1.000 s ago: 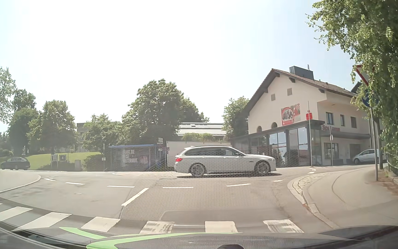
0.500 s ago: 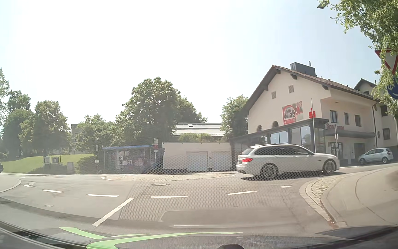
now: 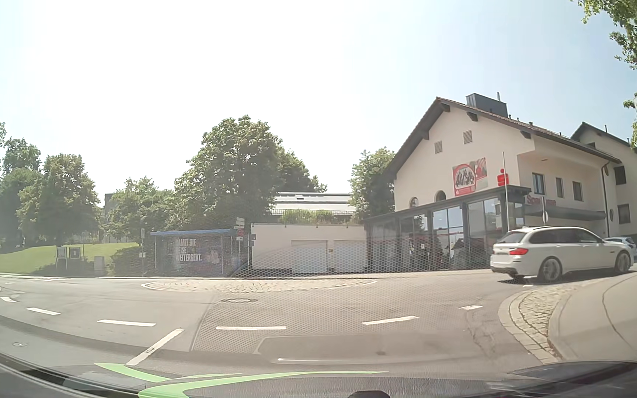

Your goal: Follow the waypoints while adhering to traffic rules and regulations

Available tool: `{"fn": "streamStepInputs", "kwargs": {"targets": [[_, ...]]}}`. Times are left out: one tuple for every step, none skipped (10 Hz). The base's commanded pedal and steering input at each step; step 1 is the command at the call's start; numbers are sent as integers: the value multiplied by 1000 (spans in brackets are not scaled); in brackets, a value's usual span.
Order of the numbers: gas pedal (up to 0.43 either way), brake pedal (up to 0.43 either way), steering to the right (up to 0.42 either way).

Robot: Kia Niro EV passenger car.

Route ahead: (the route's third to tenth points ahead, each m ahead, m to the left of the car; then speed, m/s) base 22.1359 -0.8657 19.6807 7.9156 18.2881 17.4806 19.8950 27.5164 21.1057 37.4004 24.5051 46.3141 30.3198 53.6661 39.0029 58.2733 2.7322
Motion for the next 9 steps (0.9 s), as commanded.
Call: {"fn": "streamStepInputs", "kwargs": {"targets": [[220,0,45],[228,0,45],[228,0,45],[228,0,50],[240,0,56],[260,0,65],[260,0,77],[260,0,90],[260,0,100]]}}
